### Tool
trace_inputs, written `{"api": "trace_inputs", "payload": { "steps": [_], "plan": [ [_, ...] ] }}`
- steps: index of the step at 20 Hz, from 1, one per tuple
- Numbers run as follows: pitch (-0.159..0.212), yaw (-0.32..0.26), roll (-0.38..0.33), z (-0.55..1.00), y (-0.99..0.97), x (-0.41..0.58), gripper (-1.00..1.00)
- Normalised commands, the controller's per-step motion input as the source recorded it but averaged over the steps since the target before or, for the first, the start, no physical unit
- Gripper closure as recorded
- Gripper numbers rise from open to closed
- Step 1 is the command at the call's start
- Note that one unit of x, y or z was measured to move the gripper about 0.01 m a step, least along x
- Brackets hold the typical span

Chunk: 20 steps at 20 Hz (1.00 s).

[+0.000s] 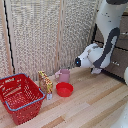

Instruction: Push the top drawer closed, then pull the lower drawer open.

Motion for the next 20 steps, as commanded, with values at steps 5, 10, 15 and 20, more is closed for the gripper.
{"api": "trace_inputs", "payload": {
  "steps": [5,10,15,20],
  "plan": [
    [0.083,0.163,-0.119,0.00,-0.17,-0.018,1.00],
    [0.046,0.151,-0.043,0.00,-0.13,-0.031,1.00],
    [-0.016,0.090,0.051,-0.09,0.25,0.000,1.00],
    [-0.058,0.091,0.186,-0.02,0.47,0.037,1.00]
  ]
}}
